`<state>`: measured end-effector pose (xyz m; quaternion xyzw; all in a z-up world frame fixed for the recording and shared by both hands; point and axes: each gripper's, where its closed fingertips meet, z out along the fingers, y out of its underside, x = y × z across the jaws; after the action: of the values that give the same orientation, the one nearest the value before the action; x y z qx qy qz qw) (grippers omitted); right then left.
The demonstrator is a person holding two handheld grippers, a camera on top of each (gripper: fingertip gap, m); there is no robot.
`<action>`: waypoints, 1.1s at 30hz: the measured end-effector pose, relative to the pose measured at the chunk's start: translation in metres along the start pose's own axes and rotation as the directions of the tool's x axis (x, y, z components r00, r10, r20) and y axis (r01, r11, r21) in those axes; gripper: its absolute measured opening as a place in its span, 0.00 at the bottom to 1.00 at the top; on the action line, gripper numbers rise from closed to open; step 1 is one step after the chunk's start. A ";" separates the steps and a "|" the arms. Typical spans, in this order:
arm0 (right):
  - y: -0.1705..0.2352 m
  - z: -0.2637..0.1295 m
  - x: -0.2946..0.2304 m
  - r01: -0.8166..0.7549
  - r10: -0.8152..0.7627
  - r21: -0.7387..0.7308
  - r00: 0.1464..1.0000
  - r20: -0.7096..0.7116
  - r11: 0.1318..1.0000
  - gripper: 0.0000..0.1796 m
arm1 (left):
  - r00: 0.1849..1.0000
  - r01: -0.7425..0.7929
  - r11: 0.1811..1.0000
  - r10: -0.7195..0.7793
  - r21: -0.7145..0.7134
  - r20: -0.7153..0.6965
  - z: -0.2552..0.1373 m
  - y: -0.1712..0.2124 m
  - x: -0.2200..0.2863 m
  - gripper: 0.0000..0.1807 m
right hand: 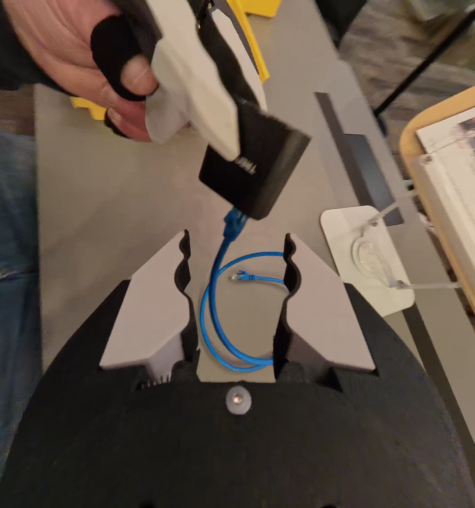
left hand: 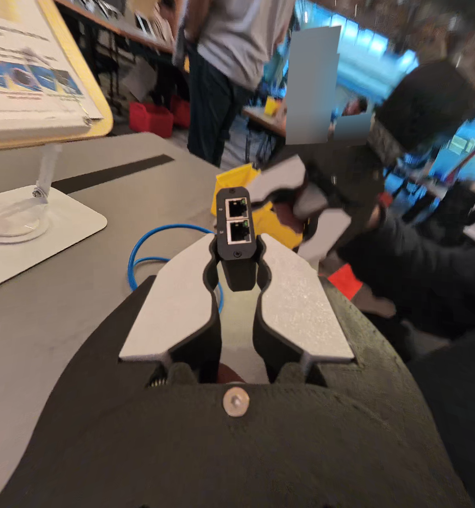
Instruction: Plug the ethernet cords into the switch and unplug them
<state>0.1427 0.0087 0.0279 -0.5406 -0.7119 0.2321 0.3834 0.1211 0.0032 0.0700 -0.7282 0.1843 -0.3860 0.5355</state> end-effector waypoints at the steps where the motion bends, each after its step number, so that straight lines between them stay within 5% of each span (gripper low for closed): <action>1: 0.000 0.003 0.000 -0.007 0.008 0.026 0.998 -0.063 1.000 0.37 | 0.999 0.054 0.997 -0.054 0.046 0.003 -0.001 -0.003 -0.001 0.14; 5: -0.003 0.006 0.008 0.004 0.019 0.104 0.975 -0.220 0.995 0.08 | 0.988 0.157 0.978 -0.157 0.141 -0.012 0.004 -0.005 0.002 0.14; 7: 0.002 0.006 0.014 0.064 -0.048 0.051 0.961 -0.273 0.997 0.07 | 0.990 0.136 0.981 -0.138 0.141 0.005 0.007 0.000 0.000 0.13; 11: 0.008 0.004 0.011 0.044 -0.037 0.049 0.990 -0.136 0.998 0.06 | 0.996 0.087 0.990 -0.085 0.113 -0.026 0.006 0.010 0.001 0.16; 17: 0.028 -0.005 -0.007 0.136 -0.118 -0.098 0.978 0.170 0.986 0.06 | 0.923 -0.381 0.922 0.383 -0.067 0.023 0.000 0.018 0.010 0.46; 21: 0.035 -0.014 -0.026 0.191 -0.116 -0.140 0.899 0.423 0.972 0.06 | 0.840 -0.539 0.833 0.542 -0.125 -0.010 0.002 0.025 0.022 0.51; 26: 0.035 -0.018 -0.032 0.270 -0.131 -0.177 0.822 0.555 0.947 0.06 | 0.780 -0.621 0.761 0.624 -0.190 -0.048 0.008 0.045 0.032 0.50; 33: 0.029 -0.012 -0.038 0.312 -0.149 -0.173 0.782 0.606 0.934 0.06 | 0.792 -0.607 0.772 0.608 -0.188 -0.056 0.017 0.060 0.037 0.40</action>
<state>0.1742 -0.0197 0.0018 -0.3974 -0.8803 0.2405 0.0965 0.1655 -0.0326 0.0263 -0.6804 0.4444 -0.1695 0.5575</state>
